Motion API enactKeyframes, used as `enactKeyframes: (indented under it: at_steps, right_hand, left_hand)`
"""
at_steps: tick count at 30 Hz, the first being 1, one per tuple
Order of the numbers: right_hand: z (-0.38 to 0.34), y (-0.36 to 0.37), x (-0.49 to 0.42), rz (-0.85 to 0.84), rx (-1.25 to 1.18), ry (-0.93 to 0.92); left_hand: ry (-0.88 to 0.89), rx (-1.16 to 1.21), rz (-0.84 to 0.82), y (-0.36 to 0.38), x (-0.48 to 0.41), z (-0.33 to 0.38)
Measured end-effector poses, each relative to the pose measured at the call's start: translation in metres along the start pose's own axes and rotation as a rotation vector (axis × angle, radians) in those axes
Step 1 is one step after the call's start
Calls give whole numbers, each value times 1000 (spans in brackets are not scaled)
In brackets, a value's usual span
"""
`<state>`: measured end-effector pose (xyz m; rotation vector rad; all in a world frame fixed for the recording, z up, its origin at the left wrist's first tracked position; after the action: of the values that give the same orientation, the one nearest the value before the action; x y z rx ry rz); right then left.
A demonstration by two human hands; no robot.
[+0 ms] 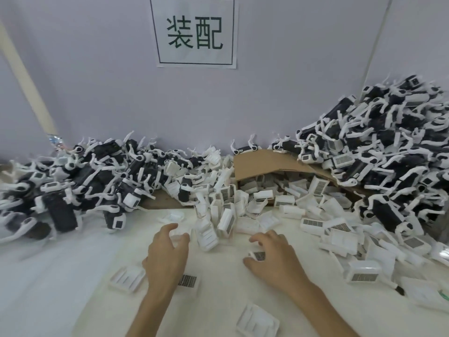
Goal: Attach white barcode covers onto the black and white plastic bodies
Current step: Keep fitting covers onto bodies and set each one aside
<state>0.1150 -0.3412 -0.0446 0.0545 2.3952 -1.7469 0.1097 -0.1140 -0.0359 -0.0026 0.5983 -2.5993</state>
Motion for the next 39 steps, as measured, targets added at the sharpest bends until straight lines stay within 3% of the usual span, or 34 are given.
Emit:
enactKeyframes:
  at_steps: [2,6,10,13,16,19,22,28,33,36,39]
  right_hand:
    - [0,-3,0,5,-135,12]
    - [-6,-10,0,89,-475,38]
    - [-9,-17,2,50,-635,77]
    - [-7,-21,2,-12,-721,118]
    - [-8,-23,2,-41,-772,157]
    - [-12,-28,1,-107,-913,158]
    - [-15,-35,5,-277,-1207,141]
    - [-12,-44,7,-492,-1610,65]
    - [-15,-41,10,-437,-1581,-15]
    - [-19,-35,9,-304,-1485,47]
    - [-21,-33,7,-177,-1445,88]
  left_hand:
    - [23,7,27,1,0,-2]
    - [187,279,137,4,8,2]
    - [386,299,408,-11,9,10]
    - [316,229,632,-35,-7,6]
    - [97,153,604,-59,-34,0]
    - [182,-102,523,-78,-57,-4]
    - [252,-273,299,-83,-82,-13]
    - [123,-675,102,-88,-111,-28]
    - [160,-551,156,-91,-113,-33]
    - [298,-438,290,-88,-102,-33]
    - [412,-172,464,-83,-81,-11]
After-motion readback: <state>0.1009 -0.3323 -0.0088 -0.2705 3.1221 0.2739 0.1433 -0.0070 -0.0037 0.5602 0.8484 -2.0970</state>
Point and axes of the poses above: each hand's wrist, its own x-axis away from the middle knuckle, its own y-axis out of the palm, z = x × y, the point moved 1 cm from there along -x, towards the middle knuckle, and after that the axes turned 8 degrees about x, right-handed, at the moved point
